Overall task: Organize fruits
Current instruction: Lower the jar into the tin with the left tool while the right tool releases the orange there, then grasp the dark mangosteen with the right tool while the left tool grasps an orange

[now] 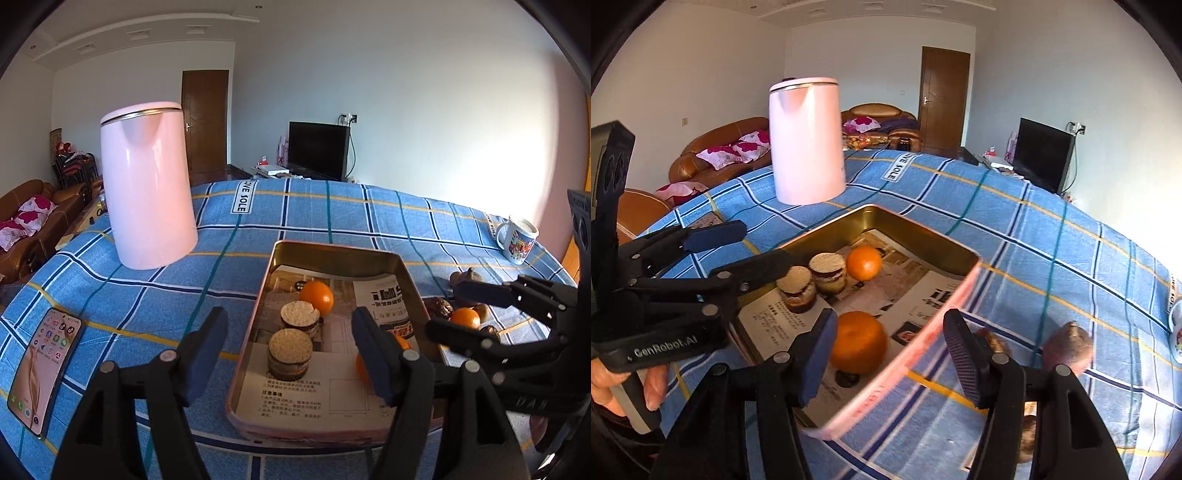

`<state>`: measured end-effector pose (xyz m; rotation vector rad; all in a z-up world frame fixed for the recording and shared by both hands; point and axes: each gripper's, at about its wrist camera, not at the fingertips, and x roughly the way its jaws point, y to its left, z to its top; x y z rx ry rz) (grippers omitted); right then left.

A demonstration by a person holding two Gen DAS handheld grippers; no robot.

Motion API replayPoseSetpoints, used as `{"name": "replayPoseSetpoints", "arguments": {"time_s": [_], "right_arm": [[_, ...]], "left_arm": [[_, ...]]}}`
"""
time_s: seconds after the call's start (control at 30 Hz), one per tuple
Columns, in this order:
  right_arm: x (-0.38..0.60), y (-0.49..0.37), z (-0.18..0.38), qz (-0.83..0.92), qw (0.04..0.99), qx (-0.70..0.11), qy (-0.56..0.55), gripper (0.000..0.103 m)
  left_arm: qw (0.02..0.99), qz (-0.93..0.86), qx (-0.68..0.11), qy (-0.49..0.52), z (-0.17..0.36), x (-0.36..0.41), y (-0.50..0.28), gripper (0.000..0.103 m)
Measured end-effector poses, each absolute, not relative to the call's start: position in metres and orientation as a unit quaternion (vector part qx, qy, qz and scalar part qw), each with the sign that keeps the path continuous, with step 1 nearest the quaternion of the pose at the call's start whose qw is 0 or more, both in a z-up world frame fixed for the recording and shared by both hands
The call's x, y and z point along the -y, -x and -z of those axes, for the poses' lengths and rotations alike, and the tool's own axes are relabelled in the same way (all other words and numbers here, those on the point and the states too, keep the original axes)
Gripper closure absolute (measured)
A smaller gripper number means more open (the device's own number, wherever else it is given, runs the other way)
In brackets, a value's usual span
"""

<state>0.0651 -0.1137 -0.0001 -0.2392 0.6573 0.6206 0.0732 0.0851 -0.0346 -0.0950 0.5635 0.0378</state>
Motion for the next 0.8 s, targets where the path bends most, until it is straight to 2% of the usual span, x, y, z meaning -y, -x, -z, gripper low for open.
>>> {"name": "replayPoseSetpoints", "arguments": {"time_s": [0.23,0.6,0.63,0.67,0.73,0.8], "right_arm": [[0.172,-0.089,0.002,-0.218,0.914,-0.321,0.118,0.042],[0.144,-0.115,0.028,-0.232,0.886,-0.368,0.158,0.043],[0.139,-0.117,0.032,-0.228,0.881,-0.378,0.169,0.049],[0.136,-0.121,0.035,-0.22,0.878,-0.386,0.177,0.059],[0.133,-0.126,0.041,-0.225,0.871,-0.4,0.175,0.067],[0.135,-0.129,0.042,-0.216,0.874,-0.401,0.171,0.07]], "left_arm": [[0.958,-0.017,-0.281,0.05,0.04,-0.074,-0.077,0.03],[0.958,-0.008,-0.284,0.035,0.04,-0.061,-0.077,0.03],[0.958,-0.007,-0.284,0.034,0.04,-0.06,-0.077,0.03],[0.958,-0.005,-0.284,0.033,0.039,-0.058,-0.077,0.03],[0.959,-0.001,-0.283,0.032,0.039,-0.055,-0.076,0.03],[0.959,0.003,-0.283,0.03,0.038,-0.051,-0.075,0.03]]}}
